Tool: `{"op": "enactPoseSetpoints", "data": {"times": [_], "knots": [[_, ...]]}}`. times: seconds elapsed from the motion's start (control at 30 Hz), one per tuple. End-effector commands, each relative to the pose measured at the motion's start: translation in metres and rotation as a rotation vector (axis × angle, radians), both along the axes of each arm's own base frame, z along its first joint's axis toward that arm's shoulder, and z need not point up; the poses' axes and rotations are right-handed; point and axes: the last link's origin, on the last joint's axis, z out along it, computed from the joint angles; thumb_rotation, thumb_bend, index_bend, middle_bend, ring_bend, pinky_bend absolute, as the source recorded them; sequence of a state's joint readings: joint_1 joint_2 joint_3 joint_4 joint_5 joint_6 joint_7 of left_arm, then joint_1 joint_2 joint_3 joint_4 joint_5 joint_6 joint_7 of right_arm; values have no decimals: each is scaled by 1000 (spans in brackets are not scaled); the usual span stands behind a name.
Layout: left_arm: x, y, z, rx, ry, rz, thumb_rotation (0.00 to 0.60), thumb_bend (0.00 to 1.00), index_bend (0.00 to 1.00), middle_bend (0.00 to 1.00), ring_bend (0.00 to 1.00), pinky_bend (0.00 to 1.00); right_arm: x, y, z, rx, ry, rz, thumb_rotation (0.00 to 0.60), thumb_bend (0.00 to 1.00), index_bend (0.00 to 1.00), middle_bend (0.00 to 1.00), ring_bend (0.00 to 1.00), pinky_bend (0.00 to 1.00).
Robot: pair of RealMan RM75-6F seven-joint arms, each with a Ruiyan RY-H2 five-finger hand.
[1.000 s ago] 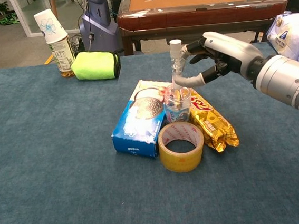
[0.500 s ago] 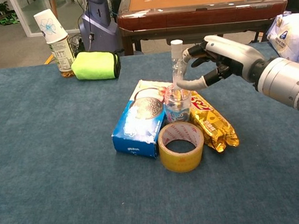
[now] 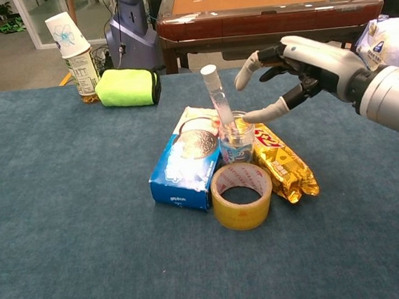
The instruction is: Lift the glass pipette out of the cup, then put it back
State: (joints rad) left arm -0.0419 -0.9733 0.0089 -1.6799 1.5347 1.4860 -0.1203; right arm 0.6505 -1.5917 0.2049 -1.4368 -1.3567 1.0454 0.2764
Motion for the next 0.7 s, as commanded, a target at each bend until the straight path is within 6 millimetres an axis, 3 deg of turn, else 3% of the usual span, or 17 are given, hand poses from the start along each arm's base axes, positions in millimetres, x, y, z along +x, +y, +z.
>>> {"op": "enactPoseSetpoints", "data": {"times": [0.03, 0.3, 0.5, 0.7], "knots": [[0, 0, 0, 0, 1, 1, 600, 86, 46, 248, 189, 380, -2, 4, 11, -12, -1, 8, 600, 49, 429, 279, 96, 154], [0, 1, -2, -4, 7, 1, 600, 86, 46, 248, 189, 380, -20, 22, 57, -122, 143, 34, 600, 59, 428, 279, 94, 153], [2, 3, -6, -8, 14, -16, 600, 86, 46, 248, 189, 380, -53, 41, 91, -268, 399, 19, 600, 88, 428, 279, 94, 153], [4, 4, -12, -18, 22, -33, 600, 86, 46, 248, 189, 380, -84, 66, 123, -276, 629, -46, 600, 94, 425, 271, 93, 141]]}}
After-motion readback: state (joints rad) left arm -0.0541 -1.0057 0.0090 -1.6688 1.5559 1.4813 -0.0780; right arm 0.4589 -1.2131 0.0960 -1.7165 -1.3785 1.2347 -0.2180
